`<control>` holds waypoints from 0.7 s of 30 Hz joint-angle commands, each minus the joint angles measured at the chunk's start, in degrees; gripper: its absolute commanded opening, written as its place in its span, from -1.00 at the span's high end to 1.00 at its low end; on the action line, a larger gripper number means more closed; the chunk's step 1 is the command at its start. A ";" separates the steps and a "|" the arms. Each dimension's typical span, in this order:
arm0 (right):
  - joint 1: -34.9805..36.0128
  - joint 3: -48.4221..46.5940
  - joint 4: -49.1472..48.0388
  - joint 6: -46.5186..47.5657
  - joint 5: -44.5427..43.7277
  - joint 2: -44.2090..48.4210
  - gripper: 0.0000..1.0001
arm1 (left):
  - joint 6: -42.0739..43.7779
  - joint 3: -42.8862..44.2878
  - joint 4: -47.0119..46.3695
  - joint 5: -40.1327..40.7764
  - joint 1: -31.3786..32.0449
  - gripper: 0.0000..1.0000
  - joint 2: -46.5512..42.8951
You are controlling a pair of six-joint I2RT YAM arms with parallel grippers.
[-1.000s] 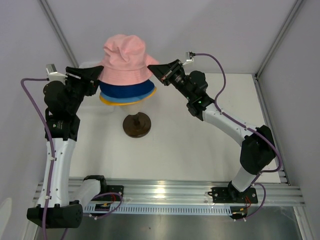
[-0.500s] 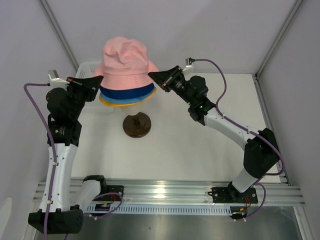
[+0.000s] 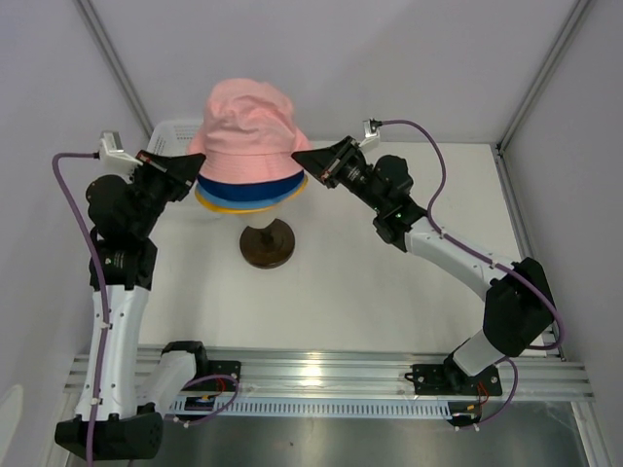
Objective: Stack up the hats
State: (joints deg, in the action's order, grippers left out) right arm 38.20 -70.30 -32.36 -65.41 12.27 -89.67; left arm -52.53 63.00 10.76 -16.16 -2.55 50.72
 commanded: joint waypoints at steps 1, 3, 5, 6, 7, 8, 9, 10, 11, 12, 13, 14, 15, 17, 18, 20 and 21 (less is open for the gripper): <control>-0.31 1.05 5.38 4.84 4.69 -1.39 1.00 | 11.47 2.47 10.32 -6.15 -0.62 0.99 3.58; -0.40 1.13 5.55 5.72 5.65 -1.91 1.00 | 15.24 3.88 10.94 -9.83 -1.32 0.99 5.35; -0.84 1.13 5.29 6.26 8.36 -2.44 1.00 | 17.02 4.41 11.47 -16.95 -2.72 0.99 7.98; -1.02 1.22 4.85 6.34 9.51 -2.88 1.00 | 17.72 4.84 11.47 -18.80 -3.16 0.99 8.60; -1.54 1.13 4.07 5.74 10.48 -2.97 1.00 | 17.90 4.94 11.12 -22.04 -3.60 0.99 8.87; -1.81 1.13 3.36 5.47 12.06 -2.97 1.00 | 17.73 5.02 10.16 -22.76 -4.56 0.99 8.52; -1.98 0.96 2.75 5.29 12.59 -2.71 1.00 | 17.29 5.72 9.81 -22.95 -4.92 0.99 8.26; -2.33 0.70 2.57 5.29 12.95 -2.44 1.00 | 17.12 6.34 9.80 -23.04 -5.19 0.99 7.91; -2.42 -0.09 2.65 5.72 13.13 -2.18 1.00 | 16.85 7.39 10.15 -23.12 -5.62 0.99 7.29; -2.42 -0.53 3.00 6.16 13.21 -1.48 1.00 | 16.76 8.88 10.33 -23.47 -5.71 0.99 7.03; -2.51 -1.06 3.96 7.13 13.22 -1.04 1.00 | 16.67 9.24 10.68 -23.82 -5.72 0.99 6.76; -2.51 -2.02 4.41 7.48 13.30 -0.77 1.00 | 16.15 10.29 11.12 -23.91 -5.72 0.99 6.07; -2.51 -2.38 4.84 7.66 13.39 -0.42 1.00 | 15.80 10.56 11.38 -24.09 -5.72 0.99 5.71; -2.60 -2.91 6.16 7.40 13.57 0.37 1.00 | 14.92 10.83 12.17 -23.22 -5.80 0.99 4.40; -2.60 -3.17 6.60 7.14 13.57 0.46 1.00 | 14.83 10.83 13.31 -22.69 -5.80 0.99 3.95; -2.60 -2.82 7.22 6.35 13.31 0.81 1.00 | 14.22 9.60 14.19 -21.03 -5.80 0.99 3.07; -2.60 -2.56 7.48 6.08 12.96 0.90 1.00 | 14.13 9.33 14.20 -20.67 -5.89 0.99 2.37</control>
State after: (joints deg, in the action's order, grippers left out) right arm 35.55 -72.27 -30.37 -60.99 23.14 -89.89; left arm -39.00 72.23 19.18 -34.59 -8.19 55.24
